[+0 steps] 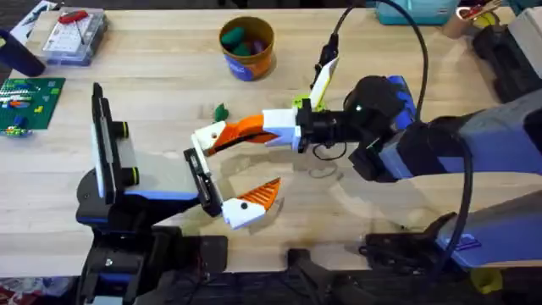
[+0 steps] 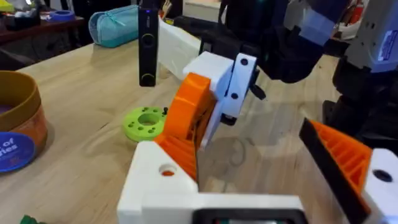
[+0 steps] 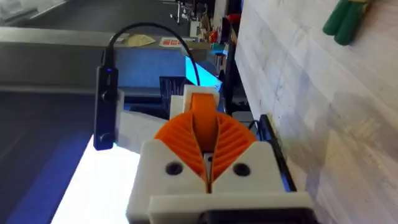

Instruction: Pick up the gripper from the table and insert it into the empty holder that is missing its gripper. Then pick up a screw, insert it into the mounting hole, and use the screwdriver to tighten it. Finally, clean up the table by picking up the vegetable and placing it into the bucket.

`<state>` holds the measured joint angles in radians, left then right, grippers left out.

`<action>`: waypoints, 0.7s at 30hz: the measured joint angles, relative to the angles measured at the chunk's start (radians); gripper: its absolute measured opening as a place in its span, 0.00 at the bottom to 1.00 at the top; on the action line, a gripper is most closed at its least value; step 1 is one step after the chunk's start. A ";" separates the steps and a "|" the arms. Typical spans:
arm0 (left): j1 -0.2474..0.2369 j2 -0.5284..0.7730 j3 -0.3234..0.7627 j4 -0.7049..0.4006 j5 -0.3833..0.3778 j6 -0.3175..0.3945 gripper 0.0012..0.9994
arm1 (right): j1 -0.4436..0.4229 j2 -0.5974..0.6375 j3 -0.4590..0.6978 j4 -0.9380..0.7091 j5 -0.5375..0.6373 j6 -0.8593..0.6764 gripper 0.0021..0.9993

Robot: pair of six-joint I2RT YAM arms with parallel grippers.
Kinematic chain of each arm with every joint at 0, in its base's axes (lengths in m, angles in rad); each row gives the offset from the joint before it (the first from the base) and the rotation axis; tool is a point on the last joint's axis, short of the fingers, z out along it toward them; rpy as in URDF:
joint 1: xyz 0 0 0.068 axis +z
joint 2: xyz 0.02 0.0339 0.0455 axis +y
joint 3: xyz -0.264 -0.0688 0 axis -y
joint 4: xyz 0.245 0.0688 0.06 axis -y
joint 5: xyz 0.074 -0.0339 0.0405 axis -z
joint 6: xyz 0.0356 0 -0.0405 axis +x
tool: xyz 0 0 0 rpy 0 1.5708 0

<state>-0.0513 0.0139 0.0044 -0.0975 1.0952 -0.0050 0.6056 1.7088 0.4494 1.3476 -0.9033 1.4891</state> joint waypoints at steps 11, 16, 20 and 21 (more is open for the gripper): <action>0.000 0.000 0.000 0.003 -0.019 -0.004 0.99 | 0.000 0.000 0.022 -0.034 -0.002 -0.001 0.00; 0.000 0.000 0.000 0.003 -0.019 -0.004 0.99 | 0.000 0.000 0.022 -0.034 -0.002 -0.001 0.00; 0.000 0.000 0.000 0.003 -0.019 -0.004 0.99 | 0.000 0.000 0.022 -0.034 -0.002 -0.001 0.00; 0.000 0.000 0.000 0.003 -0.019 -0.004 0.99 | 0.000 0.000 0.022 -0.034 -0.002 -0.001 0.00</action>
<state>-0.0513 0.0139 0.0044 -0.0944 1.0763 -0.0086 0.6060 1.7088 0.4713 1.3132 -0.9054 1.4879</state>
